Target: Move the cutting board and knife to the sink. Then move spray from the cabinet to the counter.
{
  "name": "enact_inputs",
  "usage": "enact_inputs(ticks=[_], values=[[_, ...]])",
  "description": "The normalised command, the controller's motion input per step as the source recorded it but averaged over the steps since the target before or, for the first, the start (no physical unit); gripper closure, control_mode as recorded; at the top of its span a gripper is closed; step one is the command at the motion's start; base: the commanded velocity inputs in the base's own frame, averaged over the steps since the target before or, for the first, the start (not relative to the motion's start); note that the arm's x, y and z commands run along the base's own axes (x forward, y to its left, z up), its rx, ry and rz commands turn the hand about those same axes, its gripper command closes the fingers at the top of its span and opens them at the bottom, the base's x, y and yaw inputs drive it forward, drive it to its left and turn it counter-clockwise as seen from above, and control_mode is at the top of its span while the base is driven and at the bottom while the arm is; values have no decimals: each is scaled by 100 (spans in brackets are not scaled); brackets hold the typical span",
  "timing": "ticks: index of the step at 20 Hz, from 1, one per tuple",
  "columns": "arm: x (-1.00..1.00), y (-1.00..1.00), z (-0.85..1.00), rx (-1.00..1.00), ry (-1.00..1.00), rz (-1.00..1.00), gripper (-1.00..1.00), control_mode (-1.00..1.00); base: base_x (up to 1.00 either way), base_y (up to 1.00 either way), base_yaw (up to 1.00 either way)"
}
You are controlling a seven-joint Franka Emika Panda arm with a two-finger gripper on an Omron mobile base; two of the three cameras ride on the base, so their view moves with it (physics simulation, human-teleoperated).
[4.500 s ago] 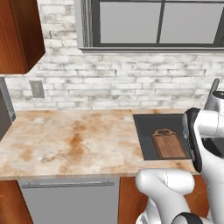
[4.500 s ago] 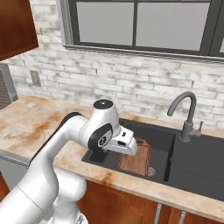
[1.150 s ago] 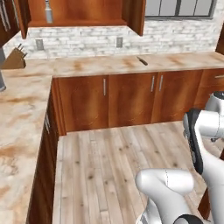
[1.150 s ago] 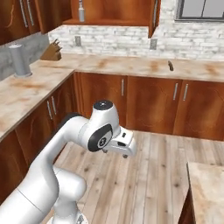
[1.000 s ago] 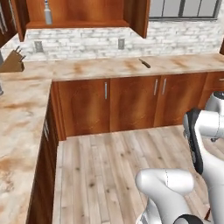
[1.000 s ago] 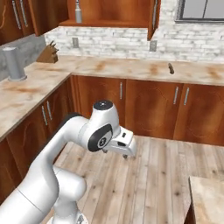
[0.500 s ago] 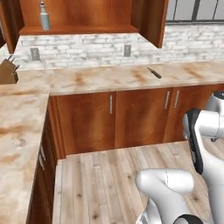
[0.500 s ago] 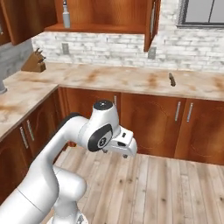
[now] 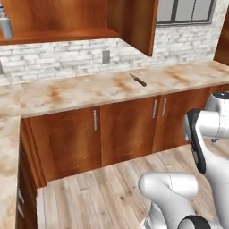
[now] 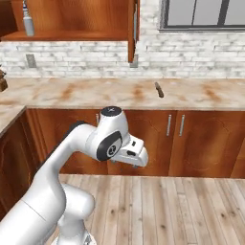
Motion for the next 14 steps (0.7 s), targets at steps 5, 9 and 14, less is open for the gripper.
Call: enact_inputs(ticks=[5, 9, 14], values=[[0, 0, 0, 0, 0, 0, -100, 100, 65, -1, -28], [0, 0, 0, 0, 0, 0, -100, 100, 85, -24, 2], [0, 0, 0, 0, 0, 0, -100, 100, 81, -26, 0]])
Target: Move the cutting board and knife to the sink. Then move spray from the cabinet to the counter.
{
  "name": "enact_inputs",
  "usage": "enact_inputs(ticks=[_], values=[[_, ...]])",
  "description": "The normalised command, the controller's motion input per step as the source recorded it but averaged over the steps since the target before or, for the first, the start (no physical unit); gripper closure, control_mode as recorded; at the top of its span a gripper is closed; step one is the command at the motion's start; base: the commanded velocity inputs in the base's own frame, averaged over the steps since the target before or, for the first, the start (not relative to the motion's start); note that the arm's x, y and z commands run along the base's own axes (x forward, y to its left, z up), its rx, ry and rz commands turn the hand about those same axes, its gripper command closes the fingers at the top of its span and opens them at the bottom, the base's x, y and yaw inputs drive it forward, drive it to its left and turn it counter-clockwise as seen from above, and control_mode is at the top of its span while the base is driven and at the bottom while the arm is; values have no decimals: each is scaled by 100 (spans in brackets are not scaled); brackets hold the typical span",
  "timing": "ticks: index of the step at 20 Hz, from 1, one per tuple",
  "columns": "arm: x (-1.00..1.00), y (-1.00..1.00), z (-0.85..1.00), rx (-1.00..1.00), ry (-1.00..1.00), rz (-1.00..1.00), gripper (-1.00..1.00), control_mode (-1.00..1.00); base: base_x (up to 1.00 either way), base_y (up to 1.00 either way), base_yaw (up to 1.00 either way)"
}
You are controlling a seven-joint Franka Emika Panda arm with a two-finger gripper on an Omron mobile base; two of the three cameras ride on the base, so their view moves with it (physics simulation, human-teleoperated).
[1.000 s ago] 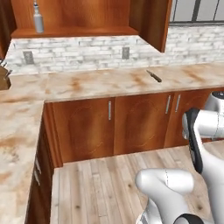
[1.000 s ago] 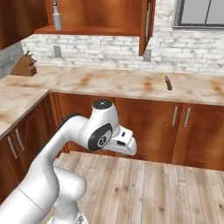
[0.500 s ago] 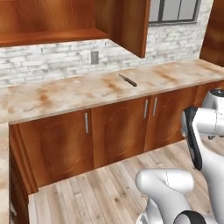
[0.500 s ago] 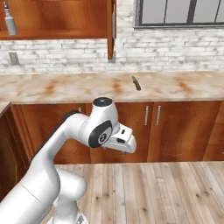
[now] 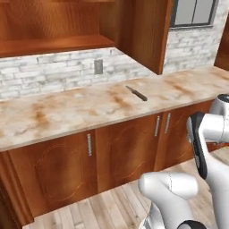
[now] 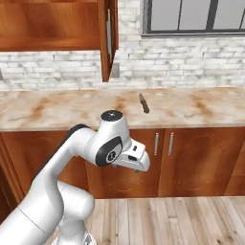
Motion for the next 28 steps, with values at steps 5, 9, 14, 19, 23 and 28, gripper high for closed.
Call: enact_inputs(ticks=[5, 9, 14, 19, 23, 28], values=[[0, 0, 0, 0, 0, 0, -100, 100, 78, -36, 3], [0, 0, 0, 0, 0, 0, -100, 100, 71, -36, 14], [0, 0, 0, 0, 0, 0, -100, 100, 60, -41, 15], [0, 0, 0, 0, 0, 0, -100, 100, 51, -42, 22], [0, 0, 0, 0, 0, 0, -100, 100, 43, -43, 28], [0, 0, 0, 0, 0, 0, -100, 100, 31, -46, 30]])
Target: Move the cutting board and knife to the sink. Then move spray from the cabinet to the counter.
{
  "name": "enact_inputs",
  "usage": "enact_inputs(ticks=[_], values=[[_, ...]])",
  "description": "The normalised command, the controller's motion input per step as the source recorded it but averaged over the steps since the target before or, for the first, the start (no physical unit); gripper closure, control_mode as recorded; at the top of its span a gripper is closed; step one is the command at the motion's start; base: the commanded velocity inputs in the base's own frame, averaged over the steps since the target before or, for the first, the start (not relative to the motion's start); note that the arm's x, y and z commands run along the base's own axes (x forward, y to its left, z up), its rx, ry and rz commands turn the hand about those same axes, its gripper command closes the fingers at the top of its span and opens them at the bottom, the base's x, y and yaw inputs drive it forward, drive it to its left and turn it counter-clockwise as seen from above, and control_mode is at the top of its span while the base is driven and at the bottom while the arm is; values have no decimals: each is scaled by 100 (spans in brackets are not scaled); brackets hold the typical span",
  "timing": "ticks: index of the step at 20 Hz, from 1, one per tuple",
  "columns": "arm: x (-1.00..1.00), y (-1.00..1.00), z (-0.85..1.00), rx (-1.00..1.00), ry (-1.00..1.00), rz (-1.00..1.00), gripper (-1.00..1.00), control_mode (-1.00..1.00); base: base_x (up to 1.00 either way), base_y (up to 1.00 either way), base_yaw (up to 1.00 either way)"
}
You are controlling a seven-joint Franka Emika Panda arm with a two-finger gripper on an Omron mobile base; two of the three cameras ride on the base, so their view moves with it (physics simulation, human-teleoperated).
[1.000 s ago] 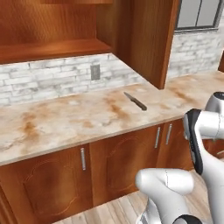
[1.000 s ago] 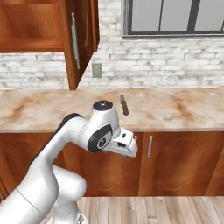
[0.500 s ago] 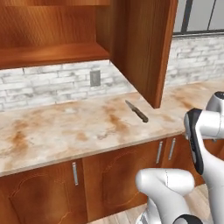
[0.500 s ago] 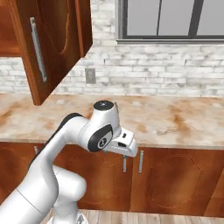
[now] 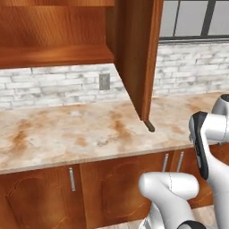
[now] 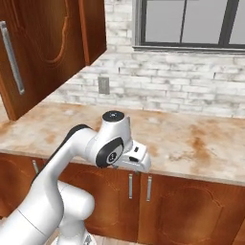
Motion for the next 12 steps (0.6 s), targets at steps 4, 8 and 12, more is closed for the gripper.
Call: enact_inputs(ticks=[4, 8, 12], values=[[0, 0, 0, 0, 0, 0, -100, 100, 34, -48, 24], [0, 0, 0, 0, 0, 0, -100, 100, 34, -49, 21], [0, 0, 0, 0, 0, 0, -100, 100, 47, -39, 18]])
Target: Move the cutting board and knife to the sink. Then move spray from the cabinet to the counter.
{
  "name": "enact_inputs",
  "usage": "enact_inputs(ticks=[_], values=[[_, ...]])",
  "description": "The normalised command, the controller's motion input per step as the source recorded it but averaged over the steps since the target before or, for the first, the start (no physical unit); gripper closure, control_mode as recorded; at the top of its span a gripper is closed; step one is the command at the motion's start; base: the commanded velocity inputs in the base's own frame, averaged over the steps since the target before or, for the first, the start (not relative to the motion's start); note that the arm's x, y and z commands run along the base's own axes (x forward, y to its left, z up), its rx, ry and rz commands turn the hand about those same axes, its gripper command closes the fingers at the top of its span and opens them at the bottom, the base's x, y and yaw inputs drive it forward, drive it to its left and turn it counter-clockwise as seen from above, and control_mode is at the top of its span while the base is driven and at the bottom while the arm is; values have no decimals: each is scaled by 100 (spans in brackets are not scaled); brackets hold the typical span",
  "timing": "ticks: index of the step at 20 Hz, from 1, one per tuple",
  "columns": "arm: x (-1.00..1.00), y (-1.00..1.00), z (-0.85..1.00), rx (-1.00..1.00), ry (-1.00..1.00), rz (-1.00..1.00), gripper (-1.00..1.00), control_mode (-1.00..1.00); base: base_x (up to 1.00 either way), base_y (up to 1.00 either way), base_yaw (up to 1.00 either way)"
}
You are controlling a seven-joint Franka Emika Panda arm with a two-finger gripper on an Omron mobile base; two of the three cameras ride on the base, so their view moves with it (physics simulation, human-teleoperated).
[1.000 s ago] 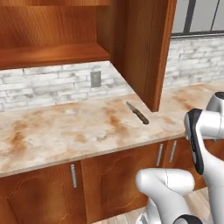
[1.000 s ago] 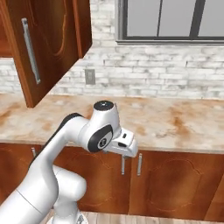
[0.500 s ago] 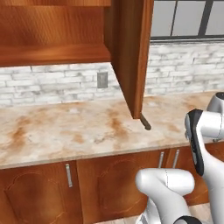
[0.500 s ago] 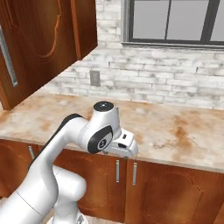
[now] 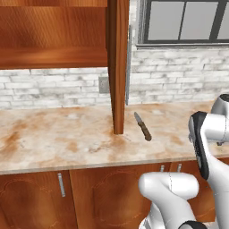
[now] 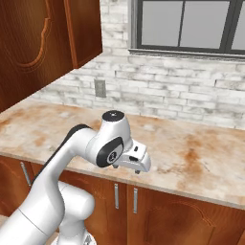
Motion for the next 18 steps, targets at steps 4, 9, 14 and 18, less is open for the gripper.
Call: enact_inputs(ticks=[4, 9, 14, 18], values=[[0, 0, 0, 0, 0, 0, -100, 100, 52, -24, 10], [0, 0, 0, 0, 0, 0, -100, 100, 31, -12, 9], [0, 0, 0, 0, 0, 0, -100, 100, 0, 0, 0], [0, 0, 0, 0, 0, 0, -100, 100, 0, 0, 0]])
